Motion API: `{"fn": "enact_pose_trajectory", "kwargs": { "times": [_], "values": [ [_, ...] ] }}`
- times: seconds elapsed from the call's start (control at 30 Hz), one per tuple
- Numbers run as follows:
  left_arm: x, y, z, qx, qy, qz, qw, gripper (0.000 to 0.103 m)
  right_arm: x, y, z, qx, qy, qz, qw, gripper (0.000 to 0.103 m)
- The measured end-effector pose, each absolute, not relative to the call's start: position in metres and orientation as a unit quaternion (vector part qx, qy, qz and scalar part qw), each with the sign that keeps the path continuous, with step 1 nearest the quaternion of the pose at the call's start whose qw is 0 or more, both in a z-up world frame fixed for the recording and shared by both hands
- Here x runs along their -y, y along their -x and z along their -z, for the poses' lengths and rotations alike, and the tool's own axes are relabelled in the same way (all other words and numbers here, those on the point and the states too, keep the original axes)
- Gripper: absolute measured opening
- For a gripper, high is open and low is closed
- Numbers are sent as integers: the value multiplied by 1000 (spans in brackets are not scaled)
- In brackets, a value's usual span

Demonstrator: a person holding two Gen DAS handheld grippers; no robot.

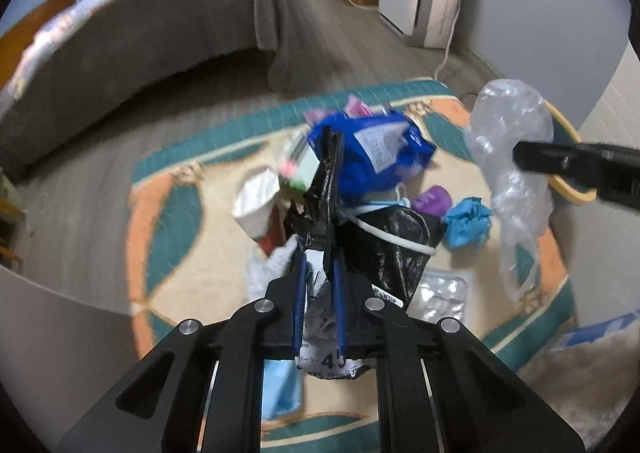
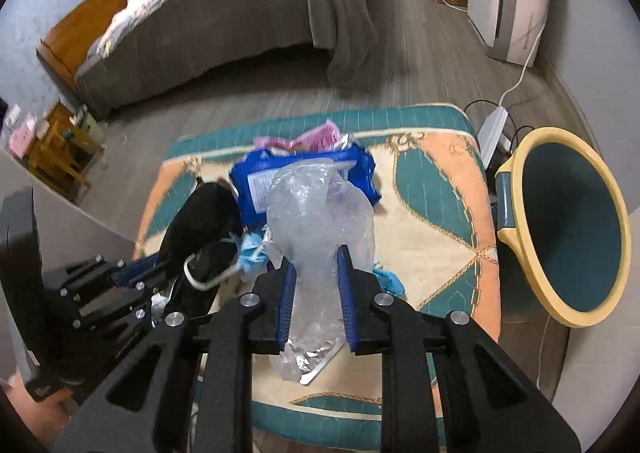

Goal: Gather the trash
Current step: 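Grasp the clear plastic bag with the right tool while the left tool grasps blue crumpled paper, then carry both items over the yellow-rimmed bin and open both tools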

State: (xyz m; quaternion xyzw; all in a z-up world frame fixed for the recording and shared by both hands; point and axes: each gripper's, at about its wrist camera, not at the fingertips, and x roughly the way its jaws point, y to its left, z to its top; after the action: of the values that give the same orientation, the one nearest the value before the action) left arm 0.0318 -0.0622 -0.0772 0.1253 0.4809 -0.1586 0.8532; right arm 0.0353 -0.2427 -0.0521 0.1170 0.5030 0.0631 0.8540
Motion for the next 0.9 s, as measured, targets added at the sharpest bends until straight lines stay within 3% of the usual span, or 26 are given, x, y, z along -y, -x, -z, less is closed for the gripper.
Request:
{"fn": "enact_pose_trajectory", "kwargs": {
  "times": [0.4,0.5,0.53,0.57,0.7,0.9],
  "values": [
    [59,-29,70,-470,-178,97,859,14,269,-35,21,-476,-125,-55,869,20],
    [55,-29,54,-458,-134,105,872,41,280,-34,8,-476,-97,-48,873,20],
    [55,-26,45,-444,-118,113,881,57,284,-34,4,-474,-91,-46,875,20],
    [58,-24,36,-427,-110,119,889,65,289,-34,0,-471,-88,-44,877,20],
    [102,-21,36,-425,-113,192,878,65,314,-32,-8,-461,-90,-28,882,20],
    [176,-17,100,-470,-149,256,831,65,335,-34,2,-467,-96,-14,879,20]
  ]
}}
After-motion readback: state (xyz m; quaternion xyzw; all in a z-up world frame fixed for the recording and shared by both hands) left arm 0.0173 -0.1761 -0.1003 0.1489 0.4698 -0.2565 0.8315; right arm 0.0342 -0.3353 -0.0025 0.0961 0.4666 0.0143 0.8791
